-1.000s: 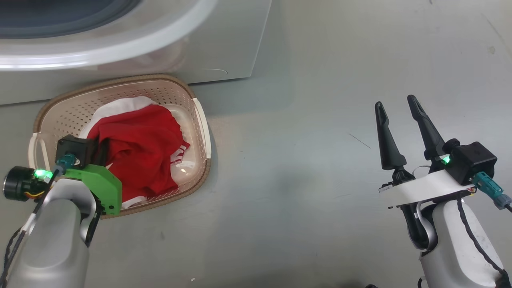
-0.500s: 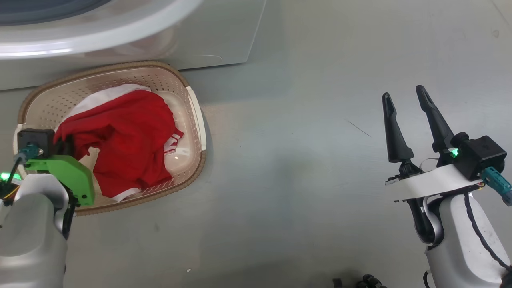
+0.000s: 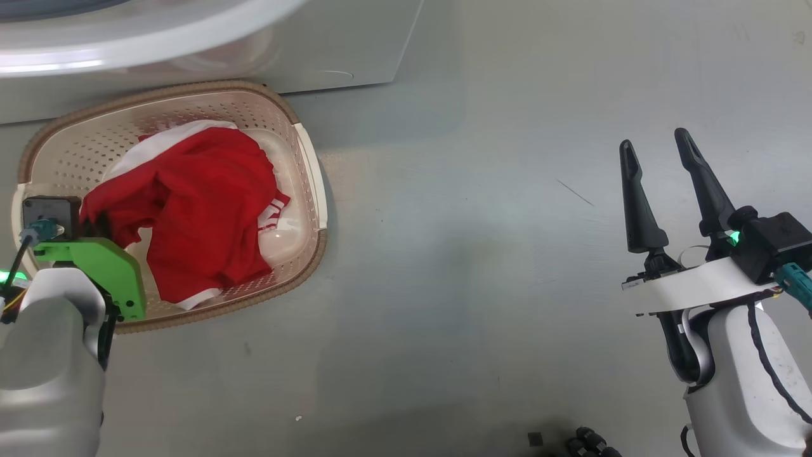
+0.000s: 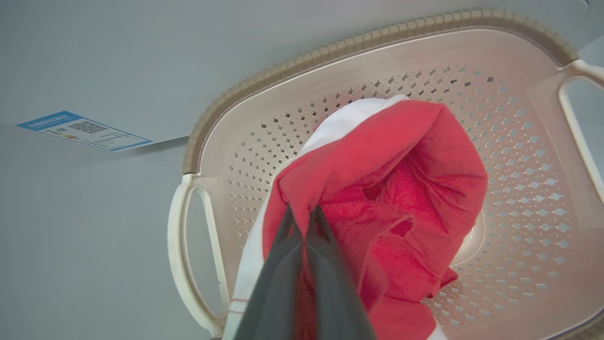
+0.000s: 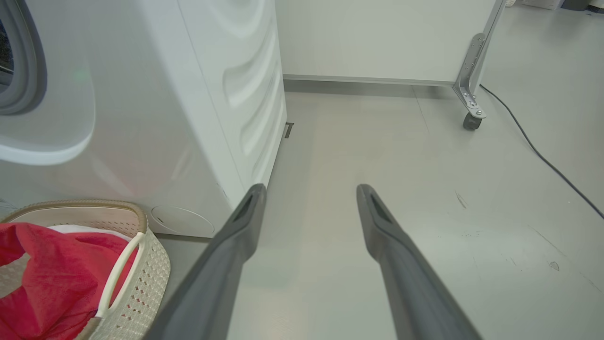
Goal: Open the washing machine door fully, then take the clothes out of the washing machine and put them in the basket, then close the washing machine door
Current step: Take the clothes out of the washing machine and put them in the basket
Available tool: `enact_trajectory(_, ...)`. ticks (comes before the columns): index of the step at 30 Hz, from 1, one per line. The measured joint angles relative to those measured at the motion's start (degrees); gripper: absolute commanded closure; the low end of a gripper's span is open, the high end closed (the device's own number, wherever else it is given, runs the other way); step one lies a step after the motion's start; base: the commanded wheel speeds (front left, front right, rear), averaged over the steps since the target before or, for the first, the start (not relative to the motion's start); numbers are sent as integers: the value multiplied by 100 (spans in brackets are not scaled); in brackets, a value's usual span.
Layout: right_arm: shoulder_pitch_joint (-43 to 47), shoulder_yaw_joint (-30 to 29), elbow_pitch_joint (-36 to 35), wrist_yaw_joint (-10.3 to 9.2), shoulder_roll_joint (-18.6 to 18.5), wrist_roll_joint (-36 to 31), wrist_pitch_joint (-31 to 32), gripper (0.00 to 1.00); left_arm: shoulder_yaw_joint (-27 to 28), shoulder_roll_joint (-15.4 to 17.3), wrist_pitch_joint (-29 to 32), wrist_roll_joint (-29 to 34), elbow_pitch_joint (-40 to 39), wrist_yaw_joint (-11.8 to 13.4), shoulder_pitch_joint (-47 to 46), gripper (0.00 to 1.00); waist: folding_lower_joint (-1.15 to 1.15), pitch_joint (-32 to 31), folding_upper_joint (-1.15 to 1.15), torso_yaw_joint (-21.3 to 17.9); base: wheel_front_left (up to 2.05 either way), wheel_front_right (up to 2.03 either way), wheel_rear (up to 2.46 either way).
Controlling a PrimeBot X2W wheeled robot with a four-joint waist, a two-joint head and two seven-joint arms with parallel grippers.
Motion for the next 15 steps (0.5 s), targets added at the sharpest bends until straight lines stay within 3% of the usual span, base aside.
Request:
enact_trajectory(1, -1, 1, 0, 0, 2, 0, 0, 0, -1, -18, -1, 0, 51, 0, -14, 0, 0, 2, 0, 6, 0, 0, 0)
enact_trajectory(15, -82, 27, 104, 0, 41, 1, 0, 0, -264, -237, -381, 101, 514, -105, -57, 0, 0, -308, 0, 104, 0, 0, 0)
